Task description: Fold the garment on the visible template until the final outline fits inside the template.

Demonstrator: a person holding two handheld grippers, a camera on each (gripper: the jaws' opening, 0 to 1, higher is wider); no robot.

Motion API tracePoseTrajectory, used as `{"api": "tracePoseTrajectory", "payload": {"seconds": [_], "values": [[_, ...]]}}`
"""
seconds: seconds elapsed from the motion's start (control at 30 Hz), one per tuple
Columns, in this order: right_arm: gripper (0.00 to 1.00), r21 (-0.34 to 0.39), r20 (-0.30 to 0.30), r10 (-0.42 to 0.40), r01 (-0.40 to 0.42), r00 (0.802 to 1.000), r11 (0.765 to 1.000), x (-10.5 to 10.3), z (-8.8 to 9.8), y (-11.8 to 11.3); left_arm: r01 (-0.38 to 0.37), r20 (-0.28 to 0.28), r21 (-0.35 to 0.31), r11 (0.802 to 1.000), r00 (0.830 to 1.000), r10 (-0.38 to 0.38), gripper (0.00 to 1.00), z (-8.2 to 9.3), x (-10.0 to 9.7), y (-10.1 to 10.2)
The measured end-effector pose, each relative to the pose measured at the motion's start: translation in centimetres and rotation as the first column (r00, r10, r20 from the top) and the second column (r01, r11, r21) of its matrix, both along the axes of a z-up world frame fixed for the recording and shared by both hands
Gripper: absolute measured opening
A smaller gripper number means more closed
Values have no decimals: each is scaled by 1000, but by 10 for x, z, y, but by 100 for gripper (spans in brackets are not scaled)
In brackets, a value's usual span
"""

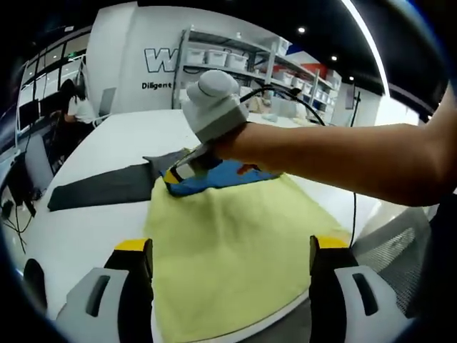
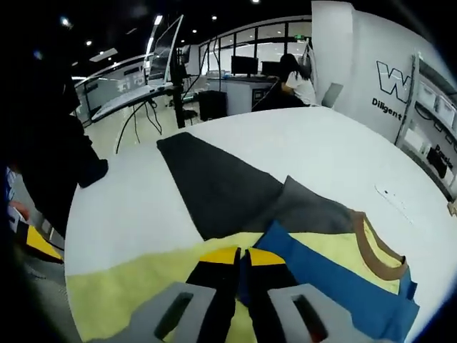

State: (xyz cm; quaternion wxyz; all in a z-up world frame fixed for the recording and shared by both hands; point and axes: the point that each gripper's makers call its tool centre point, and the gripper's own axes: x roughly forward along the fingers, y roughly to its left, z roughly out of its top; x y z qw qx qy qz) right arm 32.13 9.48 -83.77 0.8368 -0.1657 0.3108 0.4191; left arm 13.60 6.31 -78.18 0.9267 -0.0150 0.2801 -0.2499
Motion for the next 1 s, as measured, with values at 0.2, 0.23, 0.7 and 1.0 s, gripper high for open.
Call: {"api": "tracePoseTrajectory", "payload": {"seconds": [0.2, 0.23, 0.7, 1.0], "values": [[0, -53, -14, -5, 4, 1000, 999, 1, -17, -8, -2, 1, -3, 1000, 1000, 2, 88, 0, 0, 0], [0, -60, -21, -2, 1, 1000, 998, 0, -21, -8, -2, 0, -4, 1000, 1000, 2, 88, 0, 0, 0], [0, -79, -31, 14, -17, 999, 997, -4, -29, -6, -1, -1, -1, 1000, 1000, 1, 88, 0, 0, 1], [0, -79, -20, 3, -5, 1000, 997, -3, -25, -13, 3, -2, 3, 1000, 1000, -3, 88, -1, 0, 0]]}}
